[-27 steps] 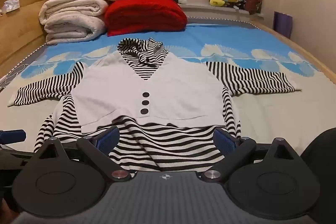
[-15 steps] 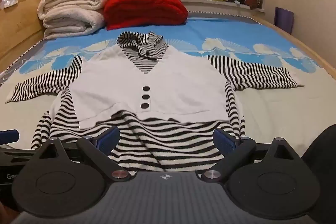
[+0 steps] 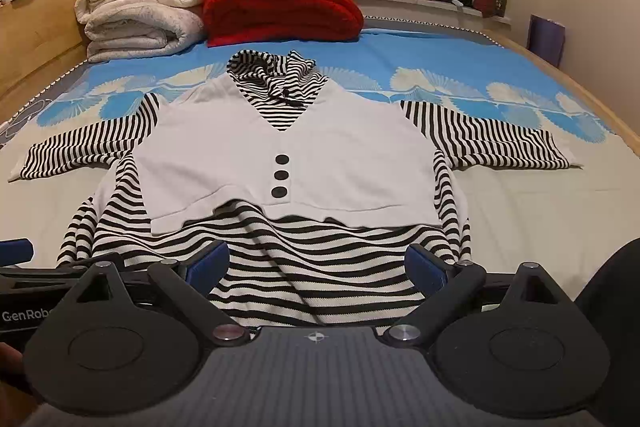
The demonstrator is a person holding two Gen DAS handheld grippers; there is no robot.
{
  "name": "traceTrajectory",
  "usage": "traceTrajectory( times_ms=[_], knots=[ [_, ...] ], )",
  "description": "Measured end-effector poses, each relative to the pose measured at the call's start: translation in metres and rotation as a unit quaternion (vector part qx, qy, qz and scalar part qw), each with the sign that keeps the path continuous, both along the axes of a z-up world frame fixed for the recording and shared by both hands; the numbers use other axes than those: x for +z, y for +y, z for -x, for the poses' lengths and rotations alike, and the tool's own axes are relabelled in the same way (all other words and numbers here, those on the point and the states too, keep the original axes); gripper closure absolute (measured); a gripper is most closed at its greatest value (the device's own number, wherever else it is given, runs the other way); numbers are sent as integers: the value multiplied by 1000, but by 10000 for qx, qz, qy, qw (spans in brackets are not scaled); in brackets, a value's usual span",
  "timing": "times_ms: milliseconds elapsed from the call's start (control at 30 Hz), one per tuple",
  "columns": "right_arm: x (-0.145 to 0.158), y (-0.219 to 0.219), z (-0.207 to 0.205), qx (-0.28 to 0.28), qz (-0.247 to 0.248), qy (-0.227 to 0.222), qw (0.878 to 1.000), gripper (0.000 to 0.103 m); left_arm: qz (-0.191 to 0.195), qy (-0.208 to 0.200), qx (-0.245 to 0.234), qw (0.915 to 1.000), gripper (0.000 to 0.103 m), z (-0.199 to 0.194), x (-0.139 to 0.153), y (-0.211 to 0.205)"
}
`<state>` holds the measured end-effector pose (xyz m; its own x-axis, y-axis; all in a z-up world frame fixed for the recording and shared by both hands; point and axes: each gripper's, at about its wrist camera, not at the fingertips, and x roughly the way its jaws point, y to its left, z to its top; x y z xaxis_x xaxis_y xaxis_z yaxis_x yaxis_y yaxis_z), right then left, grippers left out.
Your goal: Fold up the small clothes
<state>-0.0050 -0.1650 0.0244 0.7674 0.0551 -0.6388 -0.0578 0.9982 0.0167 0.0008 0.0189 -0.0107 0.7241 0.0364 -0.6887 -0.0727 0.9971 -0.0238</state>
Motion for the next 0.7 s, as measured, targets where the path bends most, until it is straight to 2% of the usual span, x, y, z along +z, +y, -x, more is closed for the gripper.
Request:
traceTrajectory(
  times_ms=[700],
  knots=[
    [-1, 4, -2, 49, 46, 26, 10000, 9, 79, 175, 90, 9998, 0, -5, -6, 4]
  ],
)
